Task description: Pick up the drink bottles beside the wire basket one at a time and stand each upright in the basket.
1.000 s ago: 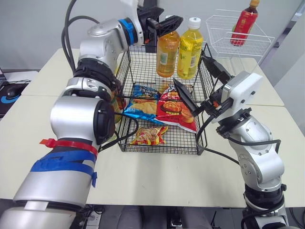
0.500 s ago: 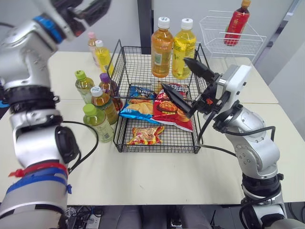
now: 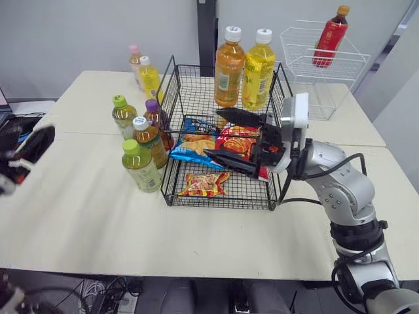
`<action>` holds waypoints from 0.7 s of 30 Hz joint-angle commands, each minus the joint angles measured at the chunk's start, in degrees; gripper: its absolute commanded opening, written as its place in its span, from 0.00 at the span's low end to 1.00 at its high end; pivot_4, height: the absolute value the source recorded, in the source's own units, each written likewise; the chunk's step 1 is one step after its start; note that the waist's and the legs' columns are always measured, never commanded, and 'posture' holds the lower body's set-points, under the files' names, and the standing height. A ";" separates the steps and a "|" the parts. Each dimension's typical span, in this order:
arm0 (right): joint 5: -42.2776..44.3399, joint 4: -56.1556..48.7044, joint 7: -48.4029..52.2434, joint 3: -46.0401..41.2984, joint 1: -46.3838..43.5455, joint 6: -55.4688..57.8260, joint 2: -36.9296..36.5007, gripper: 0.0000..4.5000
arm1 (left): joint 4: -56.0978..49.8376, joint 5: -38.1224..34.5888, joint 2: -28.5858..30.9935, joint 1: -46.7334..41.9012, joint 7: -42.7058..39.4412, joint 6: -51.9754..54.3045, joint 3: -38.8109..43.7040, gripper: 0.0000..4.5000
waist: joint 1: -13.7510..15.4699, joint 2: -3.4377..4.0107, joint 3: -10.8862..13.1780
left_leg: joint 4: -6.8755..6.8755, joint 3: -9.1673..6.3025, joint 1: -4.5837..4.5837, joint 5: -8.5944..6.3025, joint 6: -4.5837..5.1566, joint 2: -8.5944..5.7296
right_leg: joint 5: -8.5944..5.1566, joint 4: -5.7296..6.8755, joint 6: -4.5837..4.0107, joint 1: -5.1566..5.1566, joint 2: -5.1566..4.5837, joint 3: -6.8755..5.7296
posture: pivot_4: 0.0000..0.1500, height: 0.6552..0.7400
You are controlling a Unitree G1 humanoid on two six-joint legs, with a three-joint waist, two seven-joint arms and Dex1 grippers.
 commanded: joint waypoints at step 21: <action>-2.35 -2.48 -3.01 -0.88 -0.91 -1.20 1.35 1.00 | 14.04 2.80 9.14 -14.29 11.95 -15.96 -21.56 0.99 | 1.62 0.01 -0.05 | -0.08 -0.07 -0.06 -0.01 0.02 -0.03 | -0.03 -0.08 -0.05 -0.06 0.03 -0.06 | 1.00 1.00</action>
